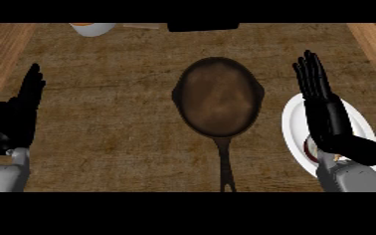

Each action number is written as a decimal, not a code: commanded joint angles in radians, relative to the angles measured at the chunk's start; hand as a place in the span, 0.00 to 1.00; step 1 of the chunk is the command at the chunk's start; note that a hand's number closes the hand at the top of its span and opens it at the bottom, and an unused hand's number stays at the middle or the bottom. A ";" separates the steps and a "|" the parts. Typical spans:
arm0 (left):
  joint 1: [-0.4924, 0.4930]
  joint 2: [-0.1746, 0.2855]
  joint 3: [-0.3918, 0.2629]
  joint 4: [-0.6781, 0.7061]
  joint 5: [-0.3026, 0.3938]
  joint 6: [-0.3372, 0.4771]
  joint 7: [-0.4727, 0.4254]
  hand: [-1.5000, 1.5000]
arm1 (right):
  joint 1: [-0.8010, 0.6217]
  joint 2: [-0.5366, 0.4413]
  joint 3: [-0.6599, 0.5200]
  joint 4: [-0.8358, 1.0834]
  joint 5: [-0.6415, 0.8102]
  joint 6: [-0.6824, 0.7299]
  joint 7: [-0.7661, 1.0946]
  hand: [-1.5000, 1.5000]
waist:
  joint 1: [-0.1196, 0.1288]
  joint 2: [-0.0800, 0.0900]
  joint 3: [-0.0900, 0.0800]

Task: Pick the cupcake from the plate and place it in the pan

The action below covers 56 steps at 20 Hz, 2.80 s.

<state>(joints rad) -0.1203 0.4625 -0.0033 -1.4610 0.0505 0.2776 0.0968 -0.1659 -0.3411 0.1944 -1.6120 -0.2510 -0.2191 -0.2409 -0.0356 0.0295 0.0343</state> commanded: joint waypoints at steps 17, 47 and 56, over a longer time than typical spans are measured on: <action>0.245 -0.306 -0.054 -0.033 0.233 -0.056 0.021 0.50 | 0.754 -0.061 -0.063 -0.253 0.303 -0.372 -0.018 0.00 | 0.019 -0.035 -0.037; 0.208 -0.365 -0.092 -0.057 0.176 -0.012 0.081 0.50 | 0.039 -0.406 0.052 0.150 0.461 0.419 0.968 0.00 | 0.052 -0.028 -0.034; 0.204 -0.356 -0.023 0.016 0.205 -0.085 0.006 0.50 | 0.123 -0.379 -0.036 0.050 0.422 0.617 0.986 0.00 | 0.034 -0.031 -0.035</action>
<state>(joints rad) 0.0674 0.0948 -0.0559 -1.4362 0.2341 0.2293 0.1160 -0.0925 -0.7299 0.2015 -1.5115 0.1586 0.3402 0.7494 0.0035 0.0002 -0.0001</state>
